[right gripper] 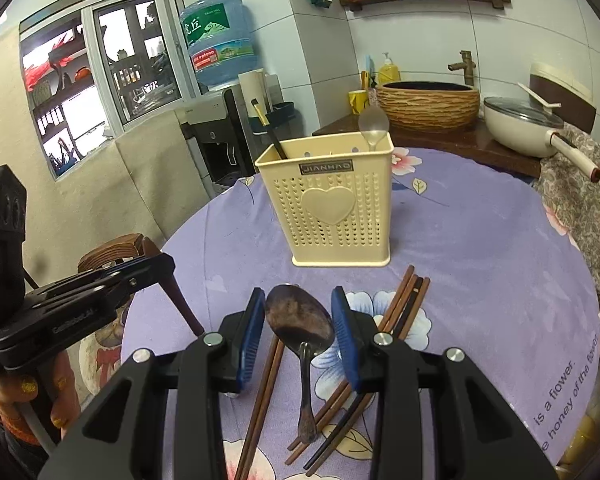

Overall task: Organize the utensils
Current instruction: 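Carry both spoons to the cream caddy and release them inside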

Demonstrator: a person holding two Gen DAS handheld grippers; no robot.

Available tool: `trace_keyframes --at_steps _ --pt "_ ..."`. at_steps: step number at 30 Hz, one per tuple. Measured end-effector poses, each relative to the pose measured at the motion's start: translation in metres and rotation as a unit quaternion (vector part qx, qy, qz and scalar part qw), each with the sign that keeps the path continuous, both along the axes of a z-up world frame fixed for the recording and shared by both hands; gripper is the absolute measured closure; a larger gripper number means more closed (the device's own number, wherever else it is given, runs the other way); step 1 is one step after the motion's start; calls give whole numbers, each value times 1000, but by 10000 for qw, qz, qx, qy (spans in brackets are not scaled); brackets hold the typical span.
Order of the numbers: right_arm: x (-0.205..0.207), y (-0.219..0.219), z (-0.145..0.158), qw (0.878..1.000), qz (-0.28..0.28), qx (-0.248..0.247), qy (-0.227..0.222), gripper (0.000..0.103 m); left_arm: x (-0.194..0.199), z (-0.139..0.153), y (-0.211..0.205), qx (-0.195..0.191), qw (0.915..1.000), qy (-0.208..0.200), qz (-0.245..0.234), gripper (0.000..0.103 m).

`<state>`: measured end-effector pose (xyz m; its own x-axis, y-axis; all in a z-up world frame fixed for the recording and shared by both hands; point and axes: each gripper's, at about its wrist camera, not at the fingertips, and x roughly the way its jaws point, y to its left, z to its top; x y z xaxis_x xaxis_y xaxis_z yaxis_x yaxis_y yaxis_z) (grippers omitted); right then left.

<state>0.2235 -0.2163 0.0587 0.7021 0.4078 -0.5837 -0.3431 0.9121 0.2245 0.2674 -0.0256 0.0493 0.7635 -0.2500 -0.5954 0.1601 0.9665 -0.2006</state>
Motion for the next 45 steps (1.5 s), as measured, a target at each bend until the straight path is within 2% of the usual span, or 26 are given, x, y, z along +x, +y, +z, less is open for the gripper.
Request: trace_keyframes --at_steps 7,16,25,28,30,34,36,40,45 --pt "10 2 13 9998 153 79 -139 69 4 11 2 54 9998 -187 -22 88" --pt "33 -1 50 9975 256 245 -607 69 21 52 3 49 9984 -565 -60 88" --pt "97 -11 135 9899 -138 507 -1314 69 67 156 -3 -200 9937 -1096 -153 88" --pt "127 -13 148 9883 -394 514 -1383 69 90 185 -11 -151 9909 -1333 53 88" --pt "143 -13 148 9876 -547 463 -1396 69 109 193 -18 -154 9914 -1294 129 88" --pt "167 -12 127 9872 -754 376 -1356 69 142 180 -27 -156 9933 -1115 244 88" --pt "174 -11 110 9886 -801 332 -1230 69 153 162 -31 -70 9944 -1010 305 88" --pt "176 -5 72 9914 -827 127 -1010 69 166 124 -28 -171 9971 -658 338 88" --pt "173 0 43 9929 -844 5 -839 69 170 88 -32 -52 9986 -436 309 87"
